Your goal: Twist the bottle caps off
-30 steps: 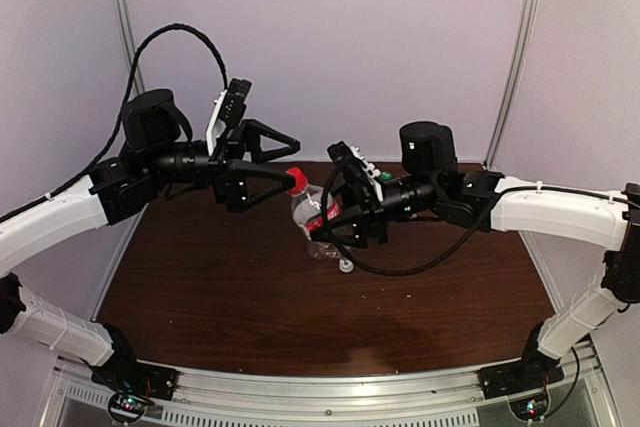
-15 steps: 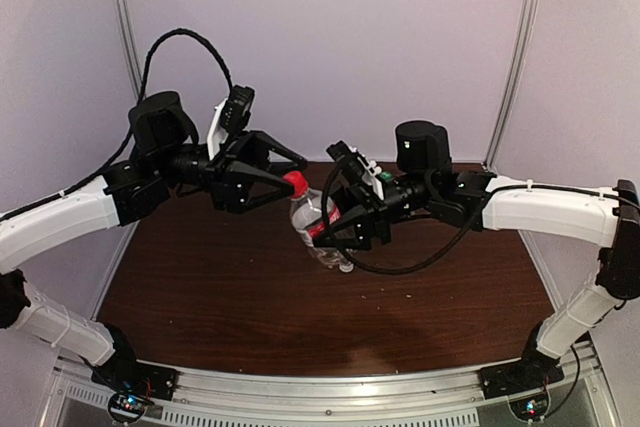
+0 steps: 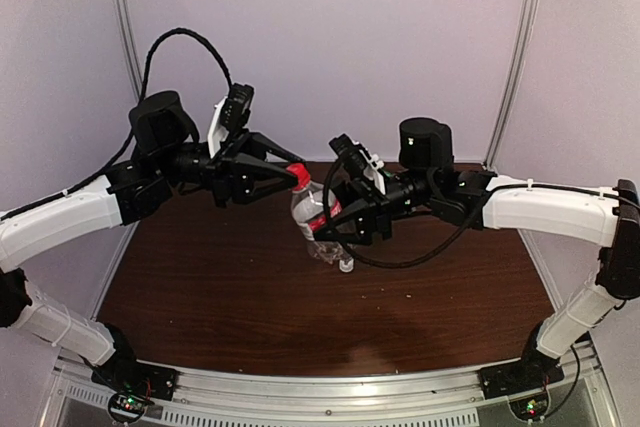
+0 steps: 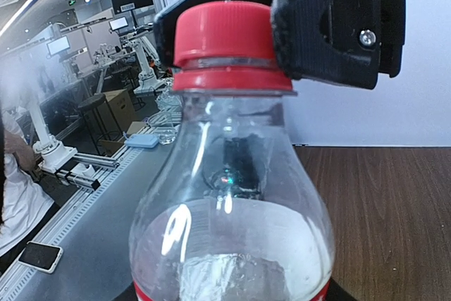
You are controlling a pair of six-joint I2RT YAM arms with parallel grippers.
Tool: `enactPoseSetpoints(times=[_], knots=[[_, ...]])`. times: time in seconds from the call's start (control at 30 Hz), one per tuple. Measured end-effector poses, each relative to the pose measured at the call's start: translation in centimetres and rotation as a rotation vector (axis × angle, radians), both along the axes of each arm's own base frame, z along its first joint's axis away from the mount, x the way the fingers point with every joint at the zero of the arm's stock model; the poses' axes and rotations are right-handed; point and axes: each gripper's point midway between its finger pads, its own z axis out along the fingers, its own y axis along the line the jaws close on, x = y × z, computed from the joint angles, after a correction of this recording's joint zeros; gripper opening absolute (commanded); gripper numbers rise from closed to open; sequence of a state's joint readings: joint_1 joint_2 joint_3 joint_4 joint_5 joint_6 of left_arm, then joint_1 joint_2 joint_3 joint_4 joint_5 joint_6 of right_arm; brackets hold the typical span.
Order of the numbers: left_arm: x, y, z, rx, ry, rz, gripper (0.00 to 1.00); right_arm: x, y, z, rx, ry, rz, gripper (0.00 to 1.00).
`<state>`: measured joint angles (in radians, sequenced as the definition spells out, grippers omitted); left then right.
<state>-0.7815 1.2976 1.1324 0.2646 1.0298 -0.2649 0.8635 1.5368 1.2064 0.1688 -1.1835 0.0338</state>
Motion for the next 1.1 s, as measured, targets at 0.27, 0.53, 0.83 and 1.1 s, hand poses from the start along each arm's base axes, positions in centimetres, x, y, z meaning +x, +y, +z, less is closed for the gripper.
enactPoseSetpoints(times=[0.27, 0.53, 0.83, 1.1], knots=[[2.4, -0.2, 0.0, 0.003, 0.038, 0.135, 0.18, 2.6, 0.1, 0.1, -0.003, -0.041, -0.150, 0.42], [8.5, 0.2, -1.1, 0.050, 0.239, 0.502, 0.21, 8.2, 0.0, -1.1, -0.052, -0.095, -0.490, 0.43], [11.7, 0.1, -3.1, 0.093, 0.373, 0.721, 0.37, 11.3, -0.6, -3.0, -0.110, -0.170, -0.725, 0.43], [13.0, 0.9, -3.4, 0.103, 0.345, 0.781, 0.68, 13.0, -2.0, -2.6, -0.114, -0.186, -0.809, 0.46]])
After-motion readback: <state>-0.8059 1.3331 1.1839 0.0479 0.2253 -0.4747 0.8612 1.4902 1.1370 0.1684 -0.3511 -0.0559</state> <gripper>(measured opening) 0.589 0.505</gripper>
